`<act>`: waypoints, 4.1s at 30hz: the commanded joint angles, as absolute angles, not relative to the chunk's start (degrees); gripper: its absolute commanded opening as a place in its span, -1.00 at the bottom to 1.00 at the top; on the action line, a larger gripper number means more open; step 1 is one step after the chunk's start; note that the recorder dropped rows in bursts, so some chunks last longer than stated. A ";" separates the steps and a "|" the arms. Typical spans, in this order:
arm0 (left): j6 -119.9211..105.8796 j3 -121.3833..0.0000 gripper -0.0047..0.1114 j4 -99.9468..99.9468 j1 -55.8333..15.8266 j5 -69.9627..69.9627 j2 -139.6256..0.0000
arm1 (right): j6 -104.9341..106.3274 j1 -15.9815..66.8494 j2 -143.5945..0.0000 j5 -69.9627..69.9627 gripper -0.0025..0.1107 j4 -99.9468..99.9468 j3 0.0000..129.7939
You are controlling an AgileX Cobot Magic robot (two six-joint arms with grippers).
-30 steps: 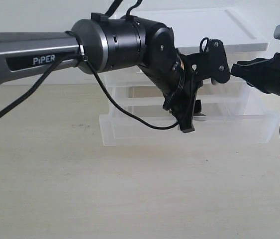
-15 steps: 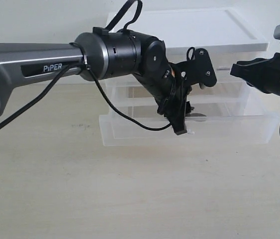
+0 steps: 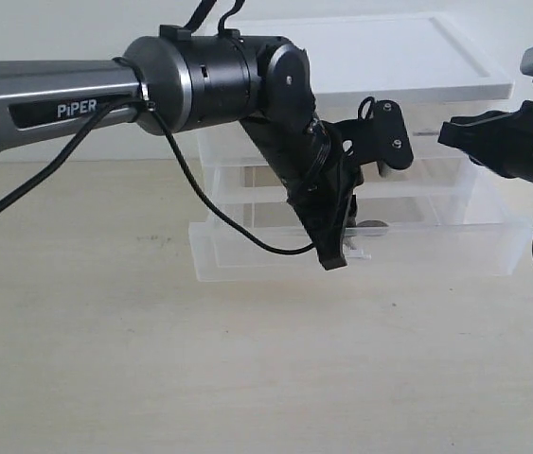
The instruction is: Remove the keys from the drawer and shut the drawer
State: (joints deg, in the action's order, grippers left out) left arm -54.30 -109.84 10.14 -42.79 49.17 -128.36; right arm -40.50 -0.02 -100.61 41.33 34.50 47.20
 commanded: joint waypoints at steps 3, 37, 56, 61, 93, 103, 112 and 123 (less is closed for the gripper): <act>-54.39 -109.53 -0.84 12.22 -44.06 52.95 -127.74 | -40.07 0.03 -100.66 41.32 -0.96 35.04 47.36; -40.19 -95.72 -0.84 -1.06 -39.99 31.84 -117.79 | -40.07 0.03 -100.66 41.32 -0.96 35.04 47.36; -32.44 -84.38 -0.84 -0.75 -34.82 10.98 -113.70 | -39.95 0.03 -100.66 41.09 -0.96 35.27 47.36; -37.54 -79.06 -0.84 -1.35 -40.69 7.66 -109.46 | -39.95 0.03 -100.66 41.09 -0.96 35.27 47.36; -43.94 -77.22 0.07 0.61 -45.67 14.57 -111.45 | -39.95 0.03 -100.66 41.09 -0.96 35.27 47.36; -44.98 -77.22 -0.84 0.00 -45.06 13.94 -111.75 | -39.95 0.03 -100.66 41.09 -0.96 35.27 47.36; -46.26 -77.22 -0.84 0.00 -45.33 20.64 -111.63 | -39.95 0.03 -100.66 41.09 -0.96 35.27 47.36; -46.03 -77.22 -0.84 0.00 -47.52 25.09 -109.69 | -39.95 0.03 -100.66 40.94 -0.96 35.27 47.36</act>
State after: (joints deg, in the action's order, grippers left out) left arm -47.42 -77.56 -1.29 -46.81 20.74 -110.59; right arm -40.50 -0.02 -100.61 40.88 35.17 47.20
